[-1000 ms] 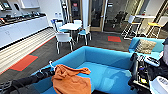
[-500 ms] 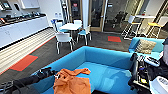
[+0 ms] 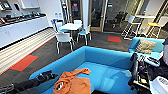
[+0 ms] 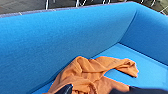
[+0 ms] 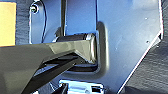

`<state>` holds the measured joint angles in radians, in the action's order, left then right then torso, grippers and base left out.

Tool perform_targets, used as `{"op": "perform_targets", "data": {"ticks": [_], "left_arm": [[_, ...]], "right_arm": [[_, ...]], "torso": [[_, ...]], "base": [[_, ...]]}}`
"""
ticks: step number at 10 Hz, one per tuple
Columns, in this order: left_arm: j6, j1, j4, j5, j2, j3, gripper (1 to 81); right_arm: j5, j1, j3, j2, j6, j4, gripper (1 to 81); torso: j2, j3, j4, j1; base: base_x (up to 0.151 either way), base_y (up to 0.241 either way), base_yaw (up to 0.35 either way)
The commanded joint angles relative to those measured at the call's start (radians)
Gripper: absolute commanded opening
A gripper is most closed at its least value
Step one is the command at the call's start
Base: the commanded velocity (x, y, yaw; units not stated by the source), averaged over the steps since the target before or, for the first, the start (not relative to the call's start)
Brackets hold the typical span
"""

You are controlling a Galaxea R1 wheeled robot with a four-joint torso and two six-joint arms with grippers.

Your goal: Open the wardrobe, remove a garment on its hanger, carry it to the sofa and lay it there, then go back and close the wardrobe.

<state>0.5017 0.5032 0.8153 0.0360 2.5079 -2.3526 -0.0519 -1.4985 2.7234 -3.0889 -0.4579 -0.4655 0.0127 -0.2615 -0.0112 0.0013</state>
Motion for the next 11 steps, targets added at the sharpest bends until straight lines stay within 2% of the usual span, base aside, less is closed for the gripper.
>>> {"op": "perform_targets", "data": {"ticks": [1,5,6,8,11], "left_arm": [[0.011,0.014,-0.096,0.081,0.062,0.012,81.1],[0.014,0.198,-0.163,0.082,0.091,0.012,81.1],[0.015,0.255,-0.189,0.102,0.089,0.012,81.1],[0.015,0.379,-0.275,0.140,0.096,0.036,81.1],[0.015,0.531,-0.357,0.144,0.125,0.044,81.1]], "right_arm": [[0.055,0.014,-0.008,-0.016,0.005,-0.008,81.1],[0.053,0.011,-0.008,-0.016,0.005,-0.008,81.1],[0.053,0.011,-0.008,-0.016,0.005,-0.007,81.1],[0.053,0.013,-0.008,-0.016,0.005,-0.007,81.1],[0.055,0.030,0.011,-0.010,0.002,0.022,81.1]], "torso": [[0.000,0.000,0.000,0.000],[0.000,0.000,0.000,0.000],[0.000,0.000,0.000,0.000],[0.000,0.000,0.000,0.000],[0.000,0.000,0.000,0.000]], "base": [[0.000,0.000,0.000],[0.000,0.000,0.000],[0.000,0.000,0.000],[0.000,0.000,0.000],[0.000,0.000,0.000]]}}
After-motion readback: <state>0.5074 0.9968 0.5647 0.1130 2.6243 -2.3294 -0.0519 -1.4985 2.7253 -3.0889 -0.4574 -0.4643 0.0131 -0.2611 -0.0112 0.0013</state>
